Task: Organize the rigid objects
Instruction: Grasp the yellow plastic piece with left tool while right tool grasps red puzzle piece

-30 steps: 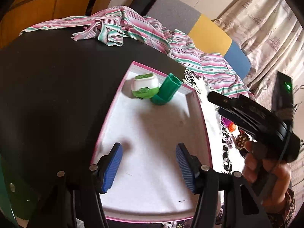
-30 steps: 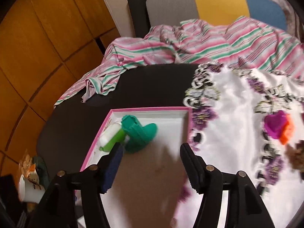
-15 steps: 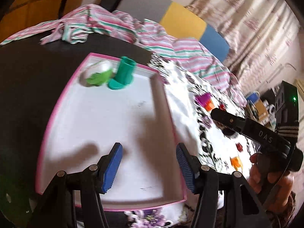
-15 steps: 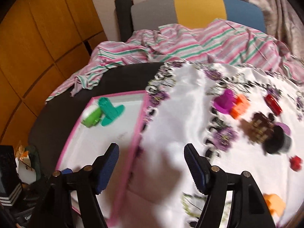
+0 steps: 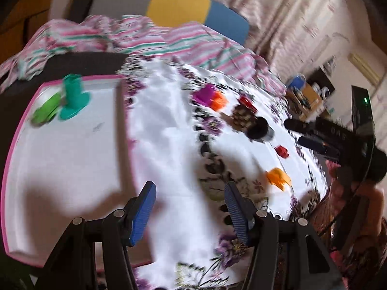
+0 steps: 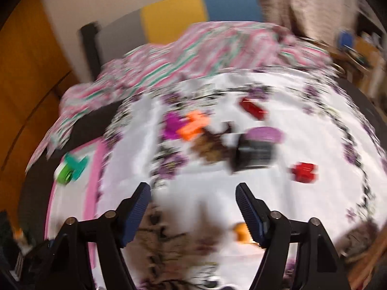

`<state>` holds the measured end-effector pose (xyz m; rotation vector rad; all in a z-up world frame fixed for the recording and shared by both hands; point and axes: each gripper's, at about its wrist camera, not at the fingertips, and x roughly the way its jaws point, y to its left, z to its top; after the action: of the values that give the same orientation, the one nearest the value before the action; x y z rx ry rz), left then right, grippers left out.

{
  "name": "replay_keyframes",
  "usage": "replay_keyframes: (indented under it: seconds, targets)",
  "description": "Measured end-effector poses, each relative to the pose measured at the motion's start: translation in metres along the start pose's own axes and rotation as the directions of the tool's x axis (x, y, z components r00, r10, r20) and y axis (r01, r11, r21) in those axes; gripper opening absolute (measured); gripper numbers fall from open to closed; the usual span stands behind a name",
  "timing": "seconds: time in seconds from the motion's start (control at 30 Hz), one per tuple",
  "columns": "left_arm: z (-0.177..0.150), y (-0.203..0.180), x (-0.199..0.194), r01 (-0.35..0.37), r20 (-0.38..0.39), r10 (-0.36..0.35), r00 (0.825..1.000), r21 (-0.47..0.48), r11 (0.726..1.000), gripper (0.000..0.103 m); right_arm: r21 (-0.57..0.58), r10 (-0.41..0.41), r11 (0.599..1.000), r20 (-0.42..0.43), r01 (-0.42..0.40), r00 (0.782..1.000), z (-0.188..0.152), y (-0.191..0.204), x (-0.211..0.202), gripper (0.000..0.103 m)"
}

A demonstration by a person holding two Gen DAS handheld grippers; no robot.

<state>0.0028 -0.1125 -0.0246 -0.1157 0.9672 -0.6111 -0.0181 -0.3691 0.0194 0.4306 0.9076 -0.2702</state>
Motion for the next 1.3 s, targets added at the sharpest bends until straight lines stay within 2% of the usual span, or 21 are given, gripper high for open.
replay_keyframes:
  seconds: [0.1, 0.17, 0.27, 0.4, 0.43, 0.5, 0.67, 0.73, 0.8, 0.9, 1.03, 1.07, 1.13, 1.2, 1.27, 1.3]
  targets:
    - [0.006, -0.030, 0.019, 0.008, -0.037, -0.005, 0.999, 0.086, 0.996, 0.060, 0.161, -0.056, 0.985, -0.021, 0.059, 0.998, 0.008, -0.045, 0.002, 0.078]
    - [0.008, -0.051, 0.032, 0.034, -0.061, -0.025, 0.998, 0.140, 0.990, 0.060, 0.234, -0.064, 0.970, -0.036, 0.071, 0.997, 0.012, -0.068, 0.004, 0.078]
    - [0.009, -0.073, 0.050, 0.074, -0.101, -0.055, 0.993, 0.197, 0.978, 0.060, 0.280, -0.081, 0.956, -0.032, 0.087, 0.996, 0.018, -0.089, 0.000, 0.078]
    - [0.012, -0.101, 0.077, 0.166, -0.162, -0.126, 0.979, 0.257, 0.952, 0.060, 0.307, -0.097, 0.948, 0.011, 0.089, 0.995, 0.022, -0.112, -0.012, 0.079]
    - [0.013, -0.109, 0.086, 0.198, -0.185, -0.151, 0.971, 0.276, 0.941, 0.060, 0.317, -0.096, 0.945, 0.020, 0.085, 0.995, 0.022, -0.118, -0.013, 0.079]
    - [0.013, -0.124, 0.097, 0.215, -0.209, -0.153, 0.966, 0.319, 0.923, 0.061, 0.330, -0.108, 0.940, 0.031, 0.091, 0.994, 0.020, -0.129, -0.015, 0.080]
    - [0.013, -0.160, 0.120, 0.260, -0.259, -0.152, 0.954, 0.460, 0.849, 0.061, 0.352, -0.144, 0.928, 0.035, 0.123, 0.989, 0.016, -0.149, -0.012, 0.080]
    - [0.013, -0.170, 0.128, 0.268, -0.278, -0.142, 0.950, 0.495, 0.826, 0.062, 0.377, -0.137, 0.918, 0.020, 0.119, 0.990, 0.013, -0.159, -0.008, 0.081]
    - [0.011, -0.181, 0.136, 0.292, -0.300, -0.145, 0.943, 0.535, 0.793, 0.062, 0.406, -0.115, 0.908, 0.012, 0.101, 0.993, 0.012, -0.166, -0.006, 0.081]
    - [0.008, -0.192, 0.149, 0.304, -0.323, -0.132, 0.937, 0.570, 0.763, 0.062, 0.385, -0.107, 0.916, -0.038, 0.114, 0.993, 0.017, -0.167, 0.003, 0.086]
    - [0.002, -0.205, 0.165, 0.307, -0.345, -0.102, 0.933, 0.614, 0.727, 0.063, 0.325, -0.153, 0.926, -0.137, 0.191, 0.979, 0.026, -0.167, 0.023, 0.086]
    - [0.001, -0.206, 0.167, 0.307, -0.346, -0.101, 0.933, 0.614, 0.728, 0.062, 0.310, -0.158, 0.929, -0.162, 0.202, 0.974, 0.029, -0.167, 0.028, 0.086]
    - [0.000, -0.206, 0.174, 0.307, -0.358, -0.099, 0.929, 0.590, 0.747, 0.061, 0.282, -0.174, 0.934, -0.182, 0.221, 0.968, 0.034, -0.166, 0.037, 0.086]
    - [0.000, -0.202, 0.175, 0.295, -0.333, -0.109, 0.937, 0.582, 0.758, 0.058, 0.254, -0.182, 0.937, -0.230, 0.239, 0.956, 0.038, -0.164, 0.050, 0.085]
    - [0.003, -0.198, 0.175, 0.270, -0.311, -0.101, 0.945, 0.568, 0.778, 0.041, 0.281, -0.138, 0.935, -0.273, 0.216, 0.952, 0.039, -0.168, 0.063, 0.083]
    - [0.005, -0.195, 0.174, 0.268, -0.307, -0.105, 0.946, 0.554, 0.788, 0.038, 0.291, -0.133, 0.931, -0.289, 0.219, 0.948, 0.039, -0.170, 0.067, 0.083]
